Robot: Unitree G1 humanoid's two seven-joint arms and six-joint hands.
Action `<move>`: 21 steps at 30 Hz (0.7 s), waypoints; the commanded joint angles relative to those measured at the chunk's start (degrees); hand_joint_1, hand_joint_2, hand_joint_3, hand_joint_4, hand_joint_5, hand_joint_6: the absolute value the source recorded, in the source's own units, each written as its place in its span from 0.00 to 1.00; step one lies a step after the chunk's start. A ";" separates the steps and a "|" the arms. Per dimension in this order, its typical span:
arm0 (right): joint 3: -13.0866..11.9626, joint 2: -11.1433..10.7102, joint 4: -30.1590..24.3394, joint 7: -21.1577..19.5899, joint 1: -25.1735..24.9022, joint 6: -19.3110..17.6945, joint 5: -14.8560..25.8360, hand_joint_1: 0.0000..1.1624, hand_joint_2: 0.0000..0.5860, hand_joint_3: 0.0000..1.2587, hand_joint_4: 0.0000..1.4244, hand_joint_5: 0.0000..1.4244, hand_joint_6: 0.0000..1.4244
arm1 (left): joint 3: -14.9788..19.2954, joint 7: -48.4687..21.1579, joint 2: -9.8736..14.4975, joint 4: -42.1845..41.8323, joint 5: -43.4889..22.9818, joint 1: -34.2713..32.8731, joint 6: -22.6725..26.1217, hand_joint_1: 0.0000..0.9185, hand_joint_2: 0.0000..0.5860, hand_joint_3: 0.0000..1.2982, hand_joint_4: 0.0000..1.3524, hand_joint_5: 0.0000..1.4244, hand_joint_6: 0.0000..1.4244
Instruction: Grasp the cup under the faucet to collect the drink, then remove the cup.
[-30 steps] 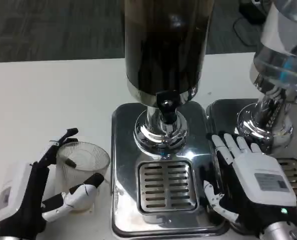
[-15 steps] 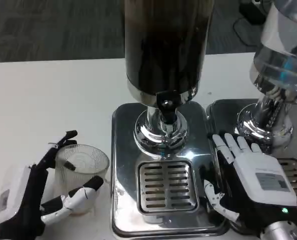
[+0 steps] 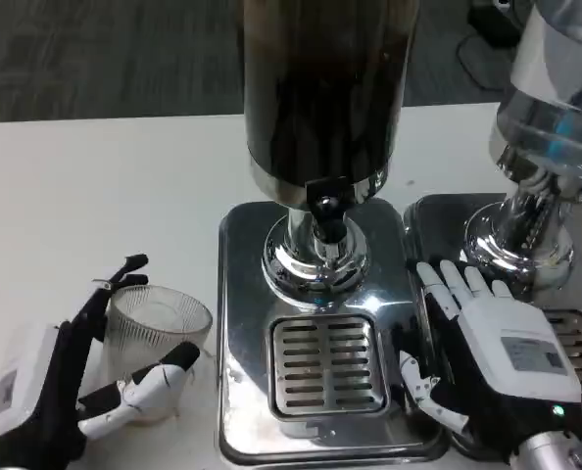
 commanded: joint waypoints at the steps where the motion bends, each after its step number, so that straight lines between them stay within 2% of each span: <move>1: -0.27 -0.06 0.30 -0.11 -0.81 -0.29 0.21 0.33 0.94 0.04 0.00 0.00 0.00 | 0.24 0.28 0.34 0.26 0.34 0.18 -0.06 0.71 0.32 0.18 0.22 0.44 0.46; 21: -0.31 0.02 0.84 -0.45 -1.24 -0.20 0.45 0.34 0.94 0.04 0.00 0.00 0.00 | 0.48 2.21 0.27 -0.22 1.38 -0.70 -1.52 0.72 0.31 0.21 0.23 0.43 0.47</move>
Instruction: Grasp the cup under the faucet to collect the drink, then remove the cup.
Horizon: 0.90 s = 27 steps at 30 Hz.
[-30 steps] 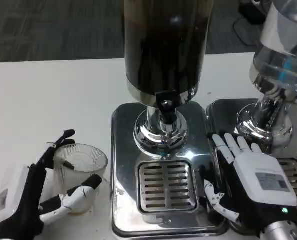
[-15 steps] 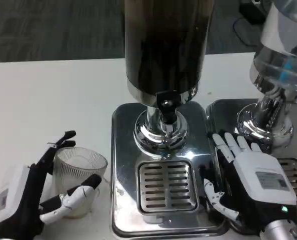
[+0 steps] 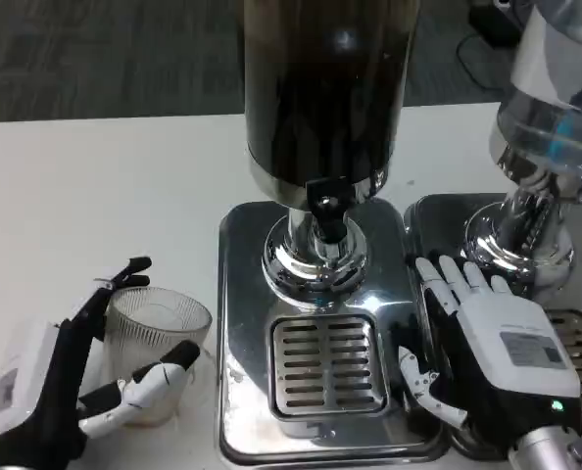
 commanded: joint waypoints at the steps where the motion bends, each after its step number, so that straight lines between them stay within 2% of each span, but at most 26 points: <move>1: -0.34 0.02 0.59 -0.46 -0.45 -0.24 0.29 0.34 0.94 0.04 0.00 0.00 0.00 | 0.55 1.84 0.21 -0.33 0.77 -0.52 -1.65 0.73 0.31 0.21 0.23 0.43 0.47; 22: -0.58 0.26 0.73 -0.59 -0.83 -0.03 0.50 0.34 0.94 0.04 0.00 0.00 0.00 | 0.85 3.90 0.14 -0.87 1.77 -0.94 -2.15 0.75 0.30 0.23 0.24 0.44 0.48; 27: -0.69 -0.26 0.17 0.08 -0.83 -0.20 0.52 0.34 0.94 0.04 0.00 0.00 0.00 | 0.73 3.64 -0.04 -2.29 1.83 -0.77 -2.17 0.75 0.30 0.23 0.24 0.44 0.48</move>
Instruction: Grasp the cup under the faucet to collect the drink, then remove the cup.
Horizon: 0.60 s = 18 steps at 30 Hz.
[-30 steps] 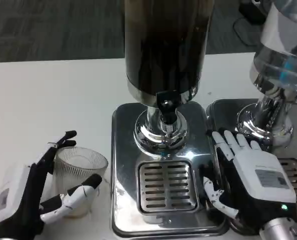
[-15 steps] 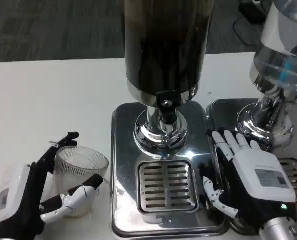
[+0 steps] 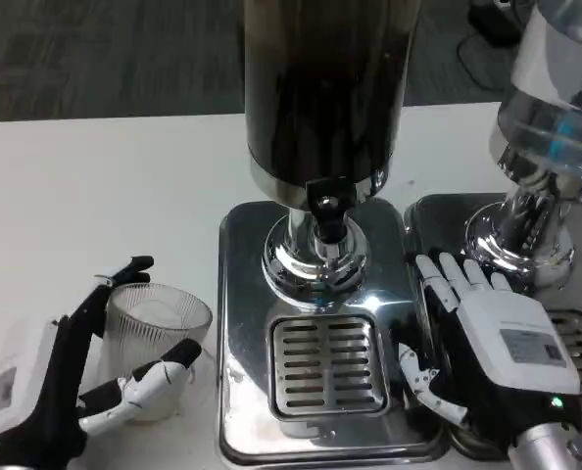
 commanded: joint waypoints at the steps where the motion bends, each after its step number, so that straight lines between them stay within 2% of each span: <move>1: -0.65 -0.35 -0.29 0.08 -0.17 -0.17 0.39 0.34 0.94 0.04 0.00 0.00 0.00 | 0.53 1.07 -0.04 -2.30 0.13 -0.67 -1.43 0.75 0.30 0.23 0.24 0.44 0.48; 18: -0.71 0.09 -1.30 -0.25 0.88 0.88 -0.36 0.34 0.94 0.04 0.00 0.00 0.00 | -1.75 -1.74 -0.18 -3.46 0.15 -4.85 -4.26 0.74 0.29 0.23 0.25 0.44 0.48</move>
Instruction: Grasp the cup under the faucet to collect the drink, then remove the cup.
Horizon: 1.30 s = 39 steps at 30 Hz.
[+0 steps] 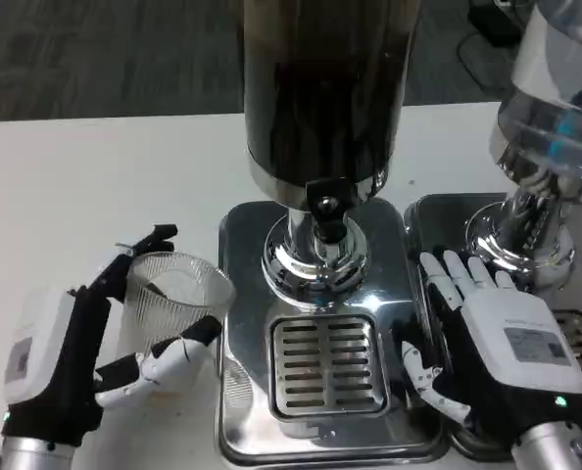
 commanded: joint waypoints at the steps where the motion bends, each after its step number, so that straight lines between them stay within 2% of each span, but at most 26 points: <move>1: -0.38 0.20 -0.88 -0.26 0.74 0.63 -0.32 0.34 0.94 0.04 0.00 0.00 0.00 | -1.03 -1.25 -0.12 -0.41 0.09 -2.51 -2.55 0.74 0.29 0.23 0.25 0.44 0.48; 9: -0.44 0.25 -1.21 -0.30 1.19 0.94 -0.35 0.34 0.94 0.04 0.00 0.00 0.00 | -2.98 -2.68 -0.32 1.01 0.49 -4.35 -3.83 0.74 0.29 0.23 0.25 0.44 0.48; 22: -0.58 1.46 -2.53 -0.73 2.20 2.86 -1.19 0.34 0.94 0.04 0.00 0.00 0.00 | -7.57 -3.24 -1.92 8.88 3.07 -12.50 -6.51 0.73 0.29 0.23 0.25 0.44 0.48; 39: -0.81 2.64 -4.72 -0.06 3.13 4.57 -1.82 0.34 0.94 0.04 0.00 0.00 0.00 | -12.44 -1.31 -5.69 18.06 5.72 -21.42 -9.15 0.69 0.28 0.23 0.25 0.44 0.48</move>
